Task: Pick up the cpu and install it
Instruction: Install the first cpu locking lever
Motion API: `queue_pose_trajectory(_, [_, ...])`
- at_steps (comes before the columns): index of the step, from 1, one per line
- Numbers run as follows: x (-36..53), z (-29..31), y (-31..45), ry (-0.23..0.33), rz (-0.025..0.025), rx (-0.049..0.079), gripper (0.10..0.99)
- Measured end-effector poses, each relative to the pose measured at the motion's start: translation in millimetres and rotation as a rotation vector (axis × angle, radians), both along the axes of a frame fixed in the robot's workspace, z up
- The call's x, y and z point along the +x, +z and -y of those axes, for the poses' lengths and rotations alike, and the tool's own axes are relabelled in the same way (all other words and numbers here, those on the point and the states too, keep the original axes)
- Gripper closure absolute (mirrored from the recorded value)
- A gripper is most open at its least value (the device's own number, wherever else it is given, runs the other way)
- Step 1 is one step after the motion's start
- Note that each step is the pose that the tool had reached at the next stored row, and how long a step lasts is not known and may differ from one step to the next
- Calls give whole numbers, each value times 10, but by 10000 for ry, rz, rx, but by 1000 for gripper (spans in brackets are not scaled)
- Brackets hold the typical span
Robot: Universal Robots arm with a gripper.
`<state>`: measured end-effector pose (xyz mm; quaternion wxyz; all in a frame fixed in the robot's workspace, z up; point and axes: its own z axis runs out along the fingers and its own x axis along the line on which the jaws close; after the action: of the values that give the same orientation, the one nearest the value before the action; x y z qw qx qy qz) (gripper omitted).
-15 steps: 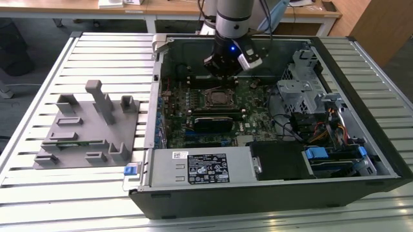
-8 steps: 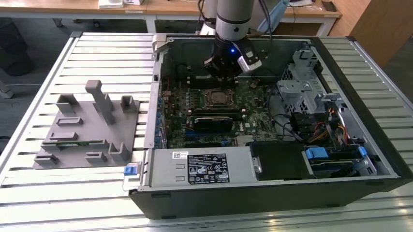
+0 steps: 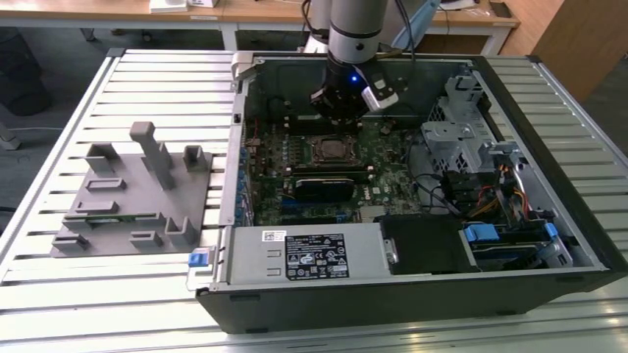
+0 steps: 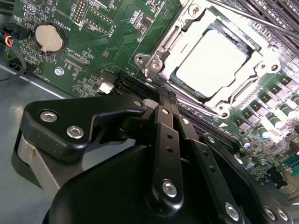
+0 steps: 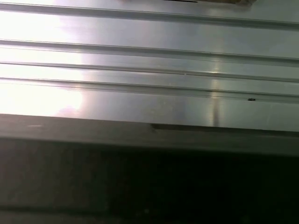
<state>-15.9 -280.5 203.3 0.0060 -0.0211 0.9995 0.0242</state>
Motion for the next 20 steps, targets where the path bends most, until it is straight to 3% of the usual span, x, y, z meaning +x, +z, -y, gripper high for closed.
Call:
queue_pose_trajectory(2, [2, -1, -1, 1, 0, -31, 980])
queue_pose_trajectory(8, [3, 0, -10, 1, -2, -303, 980])
queue_pose_trajectory(20, [7, -4, -53, 2, -32, -362, 980])
